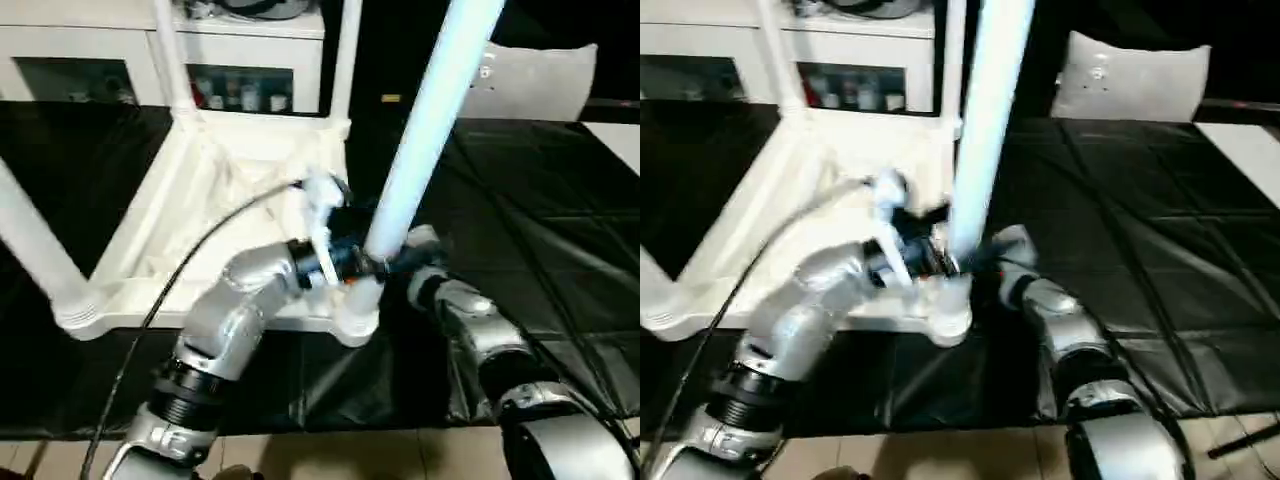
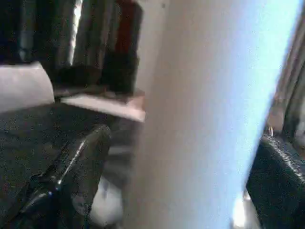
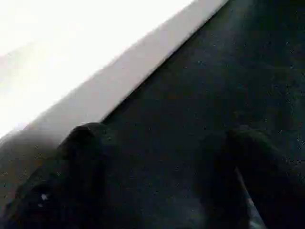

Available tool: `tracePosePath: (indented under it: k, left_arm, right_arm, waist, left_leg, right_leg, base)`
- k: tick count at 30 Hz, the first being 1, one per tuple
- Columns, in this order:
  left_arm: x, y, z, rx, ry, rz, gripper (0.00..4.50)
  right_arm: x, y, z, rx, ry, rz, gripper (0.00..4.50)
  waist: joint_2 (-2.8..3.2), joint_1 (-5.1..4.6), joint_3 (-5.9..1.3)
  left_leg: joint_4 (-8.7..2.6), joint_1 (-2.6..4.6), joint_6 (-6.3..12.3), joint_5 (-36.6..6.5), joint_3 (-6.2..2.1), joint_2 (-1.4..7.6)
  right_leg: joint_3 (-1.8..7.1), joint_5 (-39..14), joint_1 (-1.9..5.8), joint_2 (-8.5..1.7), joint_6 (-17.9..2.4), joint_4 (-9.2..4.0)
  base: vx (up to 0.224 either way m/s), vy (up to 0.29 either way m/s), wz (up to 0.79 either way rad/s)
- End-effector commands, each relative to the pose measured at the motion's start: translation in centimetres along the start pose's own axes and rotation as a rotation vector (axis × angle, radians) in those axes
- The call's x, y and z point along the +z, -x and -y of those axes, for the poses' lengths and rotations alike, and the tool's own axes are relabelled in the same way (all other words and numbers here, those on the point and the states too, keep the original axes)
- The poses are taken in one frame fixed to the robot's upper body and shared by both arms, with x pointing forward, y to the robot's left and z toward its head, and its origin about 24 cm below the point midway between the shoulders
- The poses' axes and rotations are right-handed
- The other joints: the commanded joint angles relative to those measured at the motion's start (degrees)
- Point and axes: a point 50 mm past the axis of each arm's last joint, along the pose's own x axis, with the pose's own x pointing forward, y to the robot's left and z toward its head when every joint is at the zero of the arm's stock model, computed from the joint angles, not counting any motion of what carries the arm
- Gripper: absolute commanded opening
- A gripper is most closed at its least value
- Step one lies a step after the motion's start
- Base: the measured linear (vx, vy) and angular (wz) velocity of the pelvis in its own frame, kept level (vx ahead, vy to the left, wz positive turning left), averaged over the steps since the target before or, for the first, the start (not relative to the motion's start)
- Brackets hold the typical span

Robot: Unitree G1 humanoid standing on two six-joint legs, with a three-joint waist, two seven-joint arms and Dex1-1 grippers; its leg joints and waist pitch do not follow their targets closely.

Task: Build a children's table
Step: Rotate table base, then rotate leg to tighten

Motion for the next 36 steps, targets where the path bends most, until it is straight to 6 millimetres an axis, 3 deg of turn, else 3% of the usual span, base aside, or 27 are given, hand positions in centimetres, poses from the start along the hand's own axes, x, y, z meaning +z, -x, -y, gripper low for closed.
tracePosePath:
  k: [1,2,3,5,6,7,10,11,13,17,19,20,22,24,29,36]
  left_arm:
    - [-0.9,1.3,-0.1,-0.043,0.001,-0.082,4.44]
    - [-1.2,2.0,-0.1,-0.055,0.006,-0.106,4.44]
    - [-1.5,2.9,-0.3,-0.067,0.015,-0.141,4.44]
    - [-1.8,3.9,-0.5,-0.076,0.023,-0.176,4.44]
    - [-2.4,5.2,-1.0,-0.071,0.006,-0.250,4.44]
    - [-2.4,5.5,-1.1,-0.070,0.002,-0.263,4.44]
    - [-2.9,7.2,-2.1,-0.058,-0.041,-0.358,4.44]
    - [-3.1,7.9,-2.7,-0.058,-0.074,-0.408,4.16]
    - [-3.3,8.4,-3.3,-0.052,-0.103,-0.462,4.08]
    - [-4.1,9.7,-3.7,-0.105,-0.137,-0.601,3.77]
    - [-4.3,9.8,-3.8,-0.109,-0.144,-0.611,3.64]
    - [-4.4,9.8,-4.0,-0.107,-0.155,-0.617,3.64]
    - [-4.6,9.7,-4.3,-0.104,-0.174,-0.623,3.45]
    - [-4.8,9.5,-4.9,-0.093,-0.209,-0.640,3.28]
    - [-5.1,9.7,-5.6,-0.120,-0.226,-0.692,2.87]
    - [-5.2,10.2,-6.1,-0.148,-0.202,-0.726,2.39]
  right_arm:
    - [0.2,1.3,1.7,-0.037,-0.035,0.045,4.50]
    - [0.4,1.7,2.1,-0.045,-0.018,0.057,4.50]
    - [0.5,2.2,2.5,-0.062,0.019,0.070,4.50]
    - [0.7,2.7,3.0,-0.081,0.063,0.082,4.50]
    - [1.1,3.5,3.6,-0.097,0.097,0.109,4.50]
    - [1.2,3.6,3.6,-0.098,0.102,0.113,4.50]
    - [1.8,5.0,4.0,-0.028,0.141,0.127,4.50]
    - [2.3,5.9,4.0,0.060,0.149,0.140,4.50]
    - [2.6,6.6,4.0,0.121,0.160,0.131,4.50]
    - [3.0,8.2,3.1,0.287,0.247,0.091,4.50]
    - [3.1,8.5,2.8,0.325,0.263,0.077,4.50]
    - [3.2,8.8,2.5,0.361,0.283,0.069,4.50]
    - [3.4,9.1,2.3,0.391,0.290,0.060,4.50]
    - [3.7,9.4,1.9,0.440,0.307,0.046,4.50]
    - [3.9,10.1,0.7,0.562,0.319,0.011,4.50]
    - [4.0,10.5,0.2,0.592,0.313,-0.010,4.50]
  waist:
    - [0.62,0.20,-4.02]
    - [0.62,0.20,-4.02]
    - [1.14,0.31,-4.02]
    - [1.15,0.23,-4.04]
    - [1.67,0.16,-3.90]
    - [1.53,0.19,-3.79]
    - [1.55,0.06,-3.77]
    - [1.61,0.06,-3.73]
    - [2.10,0.13,-3.82]
    - [2.05,0.73,-3.93]
    - [2.07,0.66,-4.03]
    - [1.74,0.72,-3.97]
    - [1.82,0.75,-3.84]
    - [1.36,0.75,-3.82]
    - [1.36,0.90,-3.86]
    - [1.57,1.06,-3.87]
  left_leg:
    - [-3.60,0.90,2.96,-5.54,-1.20,3.87]
    - [-3.60,0.90,2.96,-5.54,-1.20,3.87]
    - [-3.50,0.70,2.96,-4.61,-1.21,3.68]
    - [-3.50,0.74,2.82,-5.07,-1.15,3.58]
    - [-3.55,0.78,2.63,-5.87,-1.19,3.50]
    - [-3.68,0.87,2.71,-6.70,-1.11,3.56]
    - [-3.75,0.82,2.86,-7.77,-1.24,3.45]
    - [-3.78,0.78,3.14,-7.76,-1.24,3.39]
    - [-3.80,0.83,3.14,-7.87,-1.32,3.61]
    - [-3.79,0.82,3.99,-7.19,-1.39,3.82]
    - [-3.69,0.73,4.26,-6.65,-1.33,3.77]
    - [-3.67,0.65,4.49,-6.80,-1.28,3.79]
    - [-3.74,0.60,4.49,-7.46,-1.32,3.77]
    - [-3.77,0.67,4.21,-7.98,-1.33,3.83]
    - [-3.75,0.55,4.64,-7.04,-1.46,3.86]
    - [-3.76,0.52,4.82,-6.80,-1.48,3.96]
  right_leg:
    - [2.90,3.82,2.61,-5.02,-15.51,-3.66]
    - [2.90,3.82,2.61,-5.02,-15.51,-3.66]
    - [2.84,4.62,2.67,-5.01,-15.66,-3.50]
    - [2.76,3.51,2.56,-4.95,-15.51,-3.70]
    - [2.77,2.00,2.45,-4.89,-15.54,-3.82]
    - [2.80,0.80,2.37,-4.84,-15.07,-4.23]
    - [2.85,-1.63,2.51,-4.70,-13.64,-4.38]
    - [2.87,-2.03,2.54,-4.69,-13.44,-4.51]
    - [2.82,-1.82,2.39,-4.79,-13.73,-4.39]
    - [2.79,0.64,2.56,-4.88,-14.11,-4.30]
    - [2.72,1.62,2.41,-5.02,-14.73,-4.08]
    - [2.74,1.08,2.51,-5.05,-14.70,-4.26]
    - [2.71,-0.89,2.42,-5.11,-14.62,-4.53]
    - [2.78,-3.43,2.42,-5.25,-14.04,-4.71]
    - [2.77,-2.91,2.44,-5.30,-13.67,-4.68]
    - [2.67,-1.99,2.31,-5.49,-14.55,-4.50]
  base:
    - [0.000,0.000,0.00]
    - [0.000,0.000,0.00]
    - [0.000,0.000,0.00]
    - [0.000,0.000,0.00]
    - [0.000,0.000,0.00]
    - [0.000,0.000,0.00]
    - [0.000,0.000,0.00]
    - [0.000,0.000,0.00]
    - [0.000,0.000,0.00]
    - [0.000,0.000,0.00]
    - [0.000,0.000,0.00]
    - [0.000,0.000,0.00]
    - [0.000,0.000,0.00]
    - [0.000,0.000,0.00]
    - [0.000,0.000,0.00]
    - [0.000,0.000,0.00]
